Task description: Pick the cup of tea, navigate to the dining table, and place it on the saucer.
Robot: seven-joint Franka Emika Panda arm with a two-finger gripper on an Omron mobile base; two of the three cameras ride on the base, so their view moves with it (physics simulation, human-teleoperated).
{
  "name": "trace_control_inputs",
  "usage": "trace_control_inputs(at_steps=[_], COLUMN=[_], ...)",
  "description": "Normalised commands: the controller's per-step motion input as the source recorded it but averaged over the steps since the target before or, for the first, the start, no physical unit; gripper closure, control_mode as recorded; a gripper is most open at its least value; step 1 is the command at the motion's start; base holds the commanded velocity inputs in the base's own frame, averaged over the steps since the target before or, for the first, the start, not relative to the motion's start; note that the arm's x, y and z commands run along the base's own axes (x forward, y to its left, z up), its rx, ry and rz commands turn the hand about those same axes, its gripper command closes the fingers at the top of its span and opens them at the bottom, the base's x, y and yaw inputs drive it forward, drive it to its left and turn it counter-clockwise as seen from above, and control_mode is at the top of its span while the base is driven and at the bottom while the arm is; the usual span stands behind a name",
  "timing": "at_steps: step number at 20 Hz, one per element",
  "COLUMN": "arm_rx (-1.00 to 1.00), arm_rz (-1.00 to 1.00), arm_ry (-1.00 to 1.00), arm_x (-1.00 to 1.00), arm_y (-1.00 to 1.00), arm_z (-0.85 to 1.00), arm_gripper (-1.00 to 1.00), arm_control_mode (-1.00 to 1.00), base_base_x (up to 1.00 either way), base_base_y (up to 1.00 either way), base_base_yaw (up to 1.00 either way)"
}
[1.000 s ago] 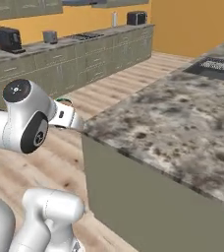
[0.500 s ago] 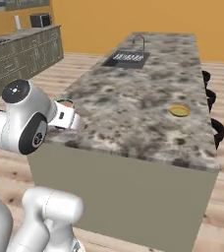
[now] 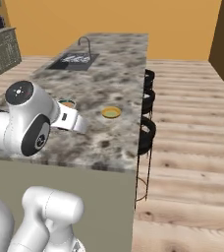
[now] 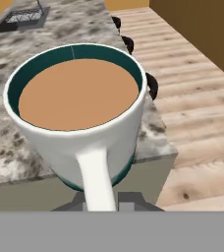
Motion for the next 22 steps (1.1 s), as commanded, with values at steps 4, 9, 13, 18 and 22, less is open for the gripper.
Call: trace_control_inputs(at_steps=[4,9,13,18,22], arm_rx=[0.00,0.00,0.00,0.00,0.00], arm_rz=[0.00,0.00,0.00,0.00,0.00], arm_ry=[0.00,0.00,0.00,0.00,0.00], arm_x=[0.00,0.00,0.00,0.00,0.00], arm_y=[0.00,0.00,0.00,0.00,0.00], arm_z=[0.00,0.00,0.00,0.00,0.00], arm_gripper=[1.00,1.00,1.00,1.00,1.00], arm_control_mode=[1.00,1.00,1.00,1.00,1.00], base_base_x=[0.31,0.59,1.00,0.96,0.48], base_base_y=[-1.00,-1.00,-1.00,-1.00,-0.90], base_base_yaw=[-0.22,-0.10,0.15,0.43,0.63])
